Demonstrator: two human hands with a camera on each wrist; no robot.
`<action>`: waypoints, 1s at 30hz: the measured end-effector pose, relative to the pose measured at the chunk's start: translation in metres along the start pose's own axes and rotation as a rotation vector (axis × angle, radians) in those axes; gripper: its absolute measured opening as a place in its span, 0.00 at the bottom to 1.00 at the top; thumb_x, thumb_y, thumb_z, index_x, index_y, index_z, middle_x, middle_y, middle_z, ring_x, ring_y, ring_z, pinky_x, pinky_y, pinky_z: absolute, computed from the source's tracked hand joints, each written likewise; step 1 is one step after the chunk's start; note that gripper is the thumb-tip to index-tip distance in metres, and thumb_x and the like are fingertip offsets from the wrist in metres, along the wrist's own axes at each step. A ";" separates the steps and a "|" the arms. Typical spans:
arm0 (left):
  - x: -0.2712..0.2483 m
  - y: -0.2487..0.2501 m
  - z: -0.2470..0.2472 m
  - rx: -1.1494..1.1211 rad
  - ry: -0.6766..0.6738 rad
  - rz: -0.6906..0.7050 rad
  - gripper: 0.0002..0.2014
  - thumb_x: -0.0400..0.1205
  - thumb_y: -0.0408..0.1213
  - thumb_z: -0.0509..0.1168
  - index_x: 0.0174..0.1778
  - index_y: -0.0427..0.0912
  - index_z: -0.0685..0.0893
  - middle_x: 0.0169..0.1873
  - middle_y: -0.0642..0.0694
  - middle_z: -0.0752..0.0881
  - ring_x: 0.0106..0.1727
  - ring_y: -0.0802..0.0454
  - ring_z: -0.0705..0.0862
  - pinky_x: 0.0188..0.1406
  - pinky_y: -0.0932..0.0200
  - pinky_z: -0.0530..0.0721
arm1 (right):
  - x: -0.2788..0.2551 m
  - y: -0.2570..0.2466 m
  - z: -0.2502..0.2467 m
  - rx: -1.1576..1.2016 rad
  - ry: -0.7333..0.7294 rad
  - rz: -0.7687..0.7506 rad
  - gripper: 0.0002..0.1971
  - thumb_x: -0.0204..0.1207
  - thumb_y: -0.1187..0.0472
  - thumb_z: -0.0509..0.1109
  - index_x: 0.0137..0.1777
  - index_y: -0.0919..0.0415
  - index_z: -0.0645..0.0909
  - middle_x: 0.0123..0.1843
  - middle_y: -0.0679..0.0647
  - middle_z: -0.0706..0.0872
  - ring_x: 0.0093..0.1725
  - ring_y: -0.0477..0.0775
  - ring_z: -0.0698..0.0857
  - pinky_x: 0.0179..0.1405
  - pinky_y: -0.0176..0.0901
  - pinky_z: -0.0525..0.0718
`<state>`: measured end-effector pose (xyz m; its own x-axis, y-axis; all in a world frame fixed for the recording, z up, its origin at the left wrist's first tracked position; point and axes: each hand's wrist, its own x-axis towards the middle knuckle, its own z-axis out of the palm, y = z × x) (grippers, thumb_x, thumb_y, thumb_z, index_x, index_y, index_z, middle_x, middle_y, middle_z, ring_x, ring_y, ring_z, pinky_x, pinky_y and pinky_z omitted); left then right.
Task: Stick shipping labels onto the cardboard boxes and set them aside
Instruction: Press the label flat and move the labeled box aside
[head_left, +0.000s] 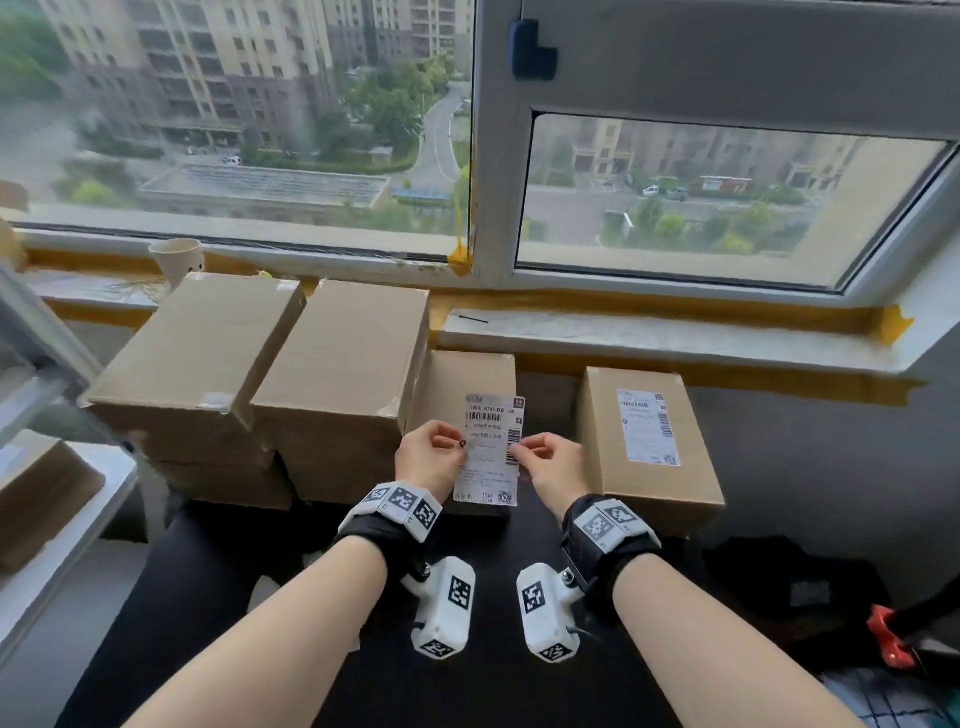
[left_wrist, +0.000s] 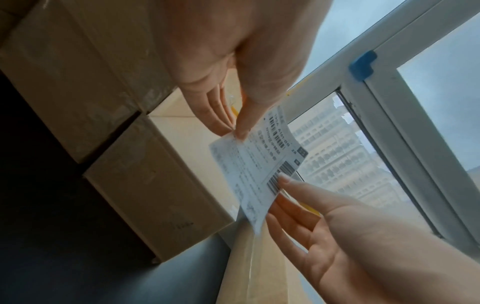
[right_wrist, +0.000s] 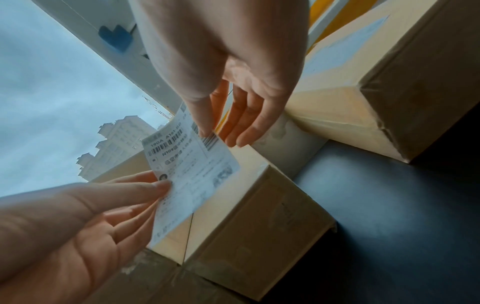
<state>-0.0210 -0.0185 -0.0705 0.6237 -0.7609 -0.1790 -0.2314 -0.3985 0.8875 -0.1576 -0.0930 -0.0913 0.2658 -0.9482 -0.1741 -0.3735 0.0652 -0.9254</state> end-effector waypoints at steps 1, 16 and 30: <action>0.005 0.002 0.003 0.004 0.028 -0.021 0.08 0.75 0.30 0.72 0.37 0.47 0.81 0.38 0.47 0.86 0.44 0.48 0.87 0.50 0.54 0.86 | 0.009 -0.001 0.000 -0.004 -0.027 0.004 0.05 0.73 0.61 0.75 0.37 0.57 0.82 0.37 0.51 0.86 0.40 0.52 0.86 0.43 0.42 0.87; 0.064 -0.004 0.044 0.114 0.240 -0.120 0.23 0.78 0.21 0.62 0.68 0.40 0.78 0.53 0.42 0.86 0.54 0.45 0.85 0.59 0.52 0.84 | 0.106 0.002 0.026 -0.084 -0.162 0.043 0.07 0.71 0.60 0.76 0.45 0.63 0.89 0.42 0.54 0.90 0.41 0.50 0.86 0.45 0.39 0.81; 0.079 -0.016 0.054 0.269 0.206 -0.061 0.17 0.78 0.21 0.58 0.63 0.32 0.80 0.64 0.38 0.80 0.65 0.44 0.79 0.60 0.65 0.71 | 0.121 0.001 0.037 -0.237 -0.091 0.043 0.07 0.69 0.57 0.78 0.44 0.57 0.84 0.39 0.48 0.86 0.40 0.47 0.85 0.42 0.37 0.79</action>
<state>-0.0082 -0.0995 -0.1214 0.7738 -0.6229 -0.1149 -0.3601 -0.5818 0.7292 -0.0930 -0.1961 -0.1254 0.3200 -0.9135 -0.2512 -0.5809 0.0202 -0.8137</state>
